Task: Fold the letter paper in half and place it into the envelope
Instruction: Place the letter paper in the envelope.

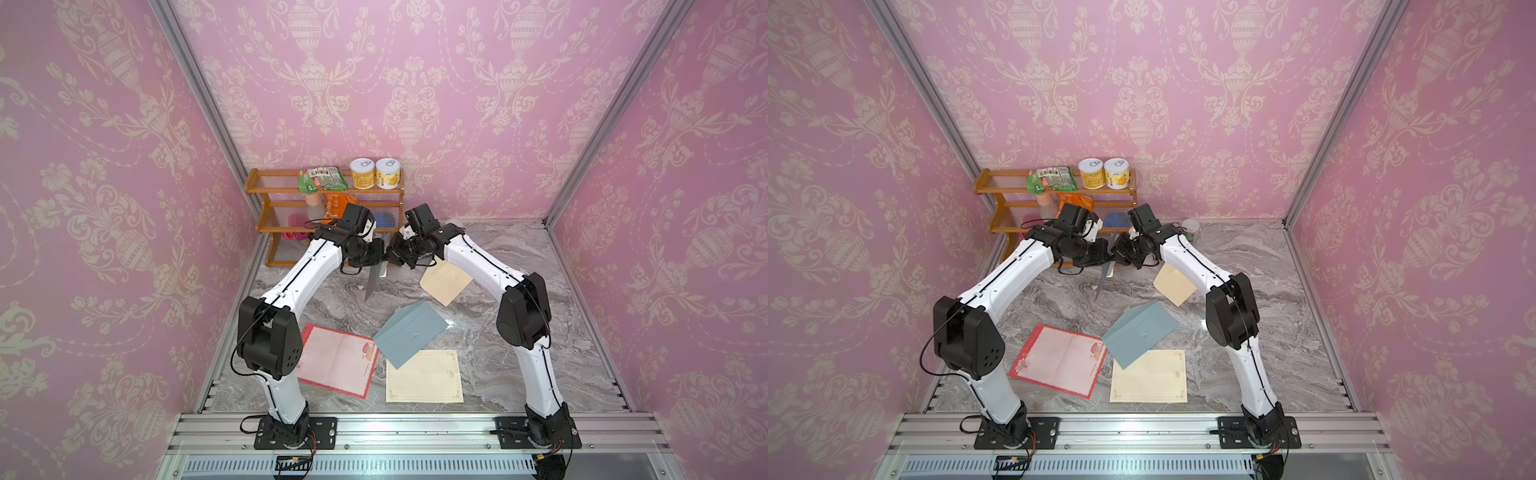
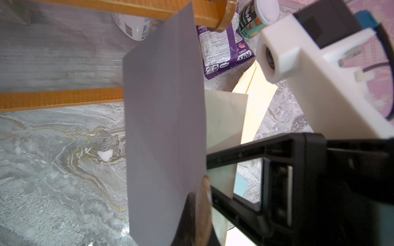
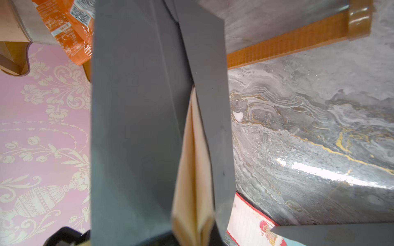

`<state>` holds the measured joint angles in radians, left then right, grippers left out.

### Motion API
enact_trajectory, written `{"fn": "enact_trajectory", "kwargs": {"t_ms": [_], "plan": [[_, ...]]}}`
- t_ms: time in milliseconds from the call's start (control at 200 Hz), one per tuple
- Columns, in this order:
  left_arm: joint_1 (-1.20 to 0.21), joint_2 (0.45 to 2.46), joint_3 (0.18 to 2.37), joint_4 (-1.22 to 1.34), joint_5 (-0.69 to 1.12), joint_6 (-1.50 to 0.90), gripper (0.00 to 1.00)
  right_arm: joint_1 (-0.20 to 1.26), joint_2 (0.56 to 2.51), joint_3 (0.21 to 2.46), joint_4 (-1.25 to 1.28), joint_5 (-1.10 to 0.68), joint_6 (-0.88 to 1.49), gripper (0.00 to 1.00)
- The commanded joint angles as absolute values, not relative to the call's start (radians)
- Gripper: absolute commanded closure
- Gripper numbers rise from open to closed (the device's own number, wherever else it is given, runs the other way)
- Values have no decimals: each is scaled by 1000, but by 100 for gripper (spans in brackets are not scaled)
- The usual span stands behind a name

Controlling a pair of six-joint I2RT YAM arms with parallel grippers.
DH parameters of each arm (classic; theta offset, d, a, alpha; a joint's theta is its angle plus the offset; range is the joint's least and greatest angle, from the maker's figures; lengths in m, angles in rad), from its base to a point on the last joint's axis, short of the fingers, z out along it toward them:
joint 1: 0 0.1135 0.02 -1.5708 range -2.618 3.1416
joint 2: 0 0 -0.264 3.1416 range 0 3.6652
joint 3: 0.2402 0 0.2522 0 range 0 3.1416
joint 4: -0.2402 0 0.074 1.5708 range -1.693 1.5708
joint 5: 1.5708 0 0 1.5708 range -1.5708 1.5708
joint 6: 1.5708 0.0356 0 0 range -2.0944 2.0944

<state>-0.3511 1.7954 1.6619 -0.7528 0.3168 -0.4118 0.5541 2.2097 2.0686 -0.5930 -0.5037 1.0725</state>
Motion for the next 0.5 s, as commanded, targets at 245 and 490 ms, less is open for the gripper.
{"fn": "enact_trajectory", "kwargs": {"t_ms": [245,490], "plan": [[-352,1818,1685,-732,399,-435,100,535,2196,2086,-579,-503,1033,100],[-298,1802,1648,-730,424,-412,100,489,2076,1964,-541,-509,1010,68]]}}
